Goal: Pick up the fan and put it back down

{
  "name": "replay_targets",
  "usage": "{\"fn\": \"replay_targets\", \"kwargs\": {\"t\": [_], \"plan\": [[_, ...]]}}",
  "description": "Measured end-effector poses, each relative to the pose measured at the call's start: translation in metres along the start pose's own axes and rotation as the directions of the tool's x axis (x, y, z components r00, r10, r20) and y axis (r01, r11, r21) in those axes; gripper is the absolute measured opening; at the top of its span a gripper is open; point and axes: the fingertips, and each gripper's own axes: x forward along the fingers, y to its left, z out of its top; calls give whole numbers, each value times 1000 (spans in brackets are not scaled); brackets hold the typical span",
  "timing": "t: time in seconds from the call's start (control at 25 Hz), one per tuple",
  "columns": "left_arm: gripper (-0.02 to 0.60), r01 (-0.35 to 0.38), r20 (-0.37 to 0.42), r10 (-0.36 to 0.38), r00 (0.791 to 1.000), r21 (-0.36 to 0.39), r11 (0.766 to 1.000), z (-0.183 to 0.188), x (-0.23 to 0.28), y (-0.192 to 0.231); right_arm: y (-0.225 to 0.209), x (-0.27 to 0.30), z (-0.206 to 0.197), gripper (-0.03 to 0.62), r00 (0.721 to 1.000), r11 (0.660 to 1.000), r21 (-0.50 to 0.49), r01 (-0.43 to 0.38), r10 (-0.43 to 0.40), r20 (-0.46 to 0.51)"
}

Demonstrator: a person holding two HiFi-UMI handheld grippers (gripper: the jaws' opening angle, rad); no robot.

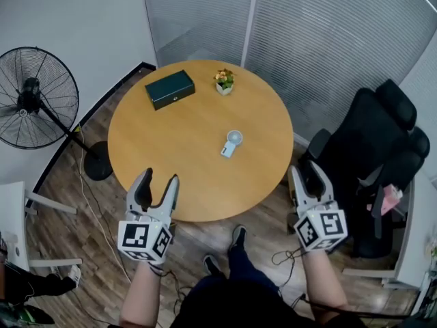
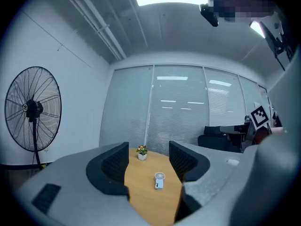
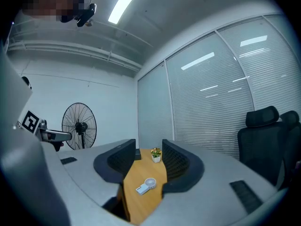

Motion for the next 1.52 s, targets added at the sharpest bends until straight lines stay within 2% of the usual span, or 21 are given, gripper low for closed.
{"fn": "replay_targets", "kwargs": {"t": [0.48, 0.72, 0.96, 1.12, 1.28, 1.52], "plan": [[264, -54, -47, 56, 997, 41, 998, 1, 109, -9, -70, 104, -11, 178, 998, 995, 77, -63, 64, -5], [264, -48, -93, 53, 994, 55, 997, -17, 168, -26, -110, 144, -25, 176, 997, 990, 123, -75, 78, -23], [264, -13, -182, 28, 983, 87, 996, -47, 226, -49, -146, 171, -39, 172, 996, 983, 164, -78, 85, -41], [264, 26, -265, -3, 964, 86, 996, -84, 261, -58, -166, 184, -54, 164, 995, 979, 194, -57, 71, -67], [262, 56, -334, -39, 942, 41, 998, -125, 290, -60, -184, 191, -64, 158, 995, 978, 209, -17, 36, -90], [262, 119, -458, -95, 884, 24, 993, -193, 323, -67, -214, 185, -80, 152, 992, 974, 217, 73, -48, -118]]}}
